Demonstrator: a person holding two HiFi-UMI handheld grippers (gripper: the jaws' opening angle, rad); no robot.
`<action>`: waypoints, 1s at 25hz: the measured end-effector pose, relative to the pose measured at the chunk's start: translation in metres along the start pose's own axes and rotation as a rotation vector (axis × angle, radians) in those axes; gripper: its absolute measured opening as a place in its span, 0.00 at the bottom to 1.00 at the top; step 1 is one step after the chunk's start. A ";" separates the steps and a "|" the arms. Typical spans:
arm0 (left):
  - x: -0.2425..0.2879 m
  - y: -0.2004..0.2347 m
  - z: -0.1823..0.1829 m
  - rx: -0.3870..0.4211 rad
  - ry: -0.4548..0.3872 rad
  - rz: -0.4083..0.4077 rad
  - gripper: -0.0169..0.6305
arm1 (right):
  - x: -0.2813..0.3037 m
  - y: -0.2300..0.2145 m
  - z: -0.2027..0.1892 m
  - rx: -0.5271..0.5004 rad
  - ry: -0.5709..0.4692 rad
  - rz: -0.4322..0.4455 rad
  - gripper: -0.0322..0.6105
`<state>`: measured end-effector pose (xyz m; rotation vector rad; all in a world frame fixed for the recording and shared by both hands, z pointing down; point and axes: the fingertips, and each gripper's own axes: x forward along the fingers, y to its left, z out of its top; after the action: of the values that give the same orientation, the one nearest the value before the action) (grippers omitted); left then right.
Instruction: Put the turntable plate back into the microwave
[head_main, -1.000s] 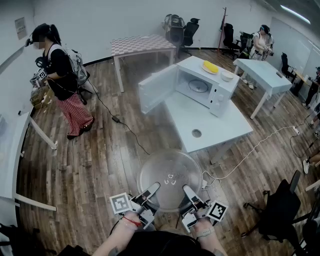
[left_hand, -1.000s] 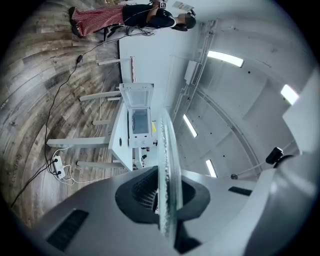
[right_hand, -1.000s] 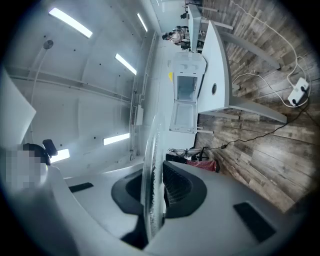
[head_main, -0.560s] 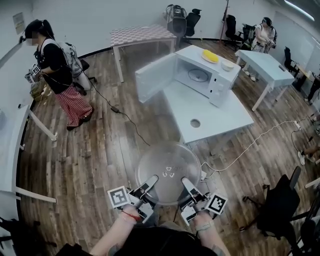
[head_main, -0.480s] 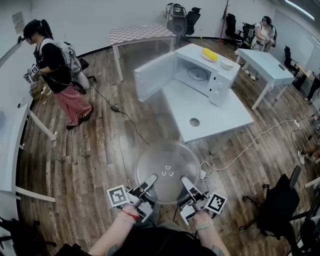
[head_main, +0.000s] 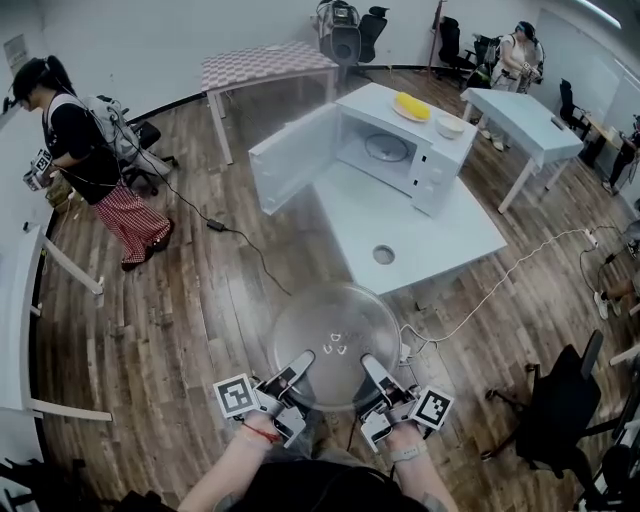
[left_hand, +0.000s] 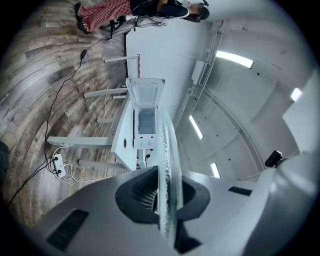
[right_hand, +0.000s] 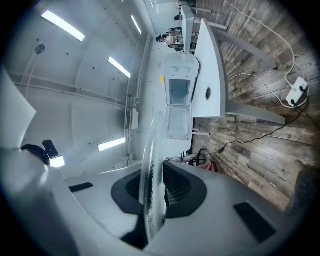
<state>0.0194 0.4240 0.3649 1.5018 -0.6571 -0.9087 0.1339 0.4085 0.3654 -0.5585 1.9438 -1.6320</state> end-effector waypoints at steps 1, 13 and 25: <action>0.006 0.001 0.007 0.002 0.006 -0.001 0.07 | 0.006 -0.002 0.005 -0.001 -0.007 0.002 0.11; 0.063 0.013 0.081 -0.019 0.066 0.003 0.07 | 0.079 -0.020 0.048 -0.006 -0.075 -0.007 0.11; 0.091 0.026 0.130 -0.027 0.119 0.014 0.07 | 0.125 -0.038 0.066 0.005 -0.133 -0.015 0.11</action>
<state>-0.0383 0.2741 0.3761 1.5132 -0.5653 -0.8078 0.0785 0.2732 0.3771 -0.6635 1.8428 -1.5669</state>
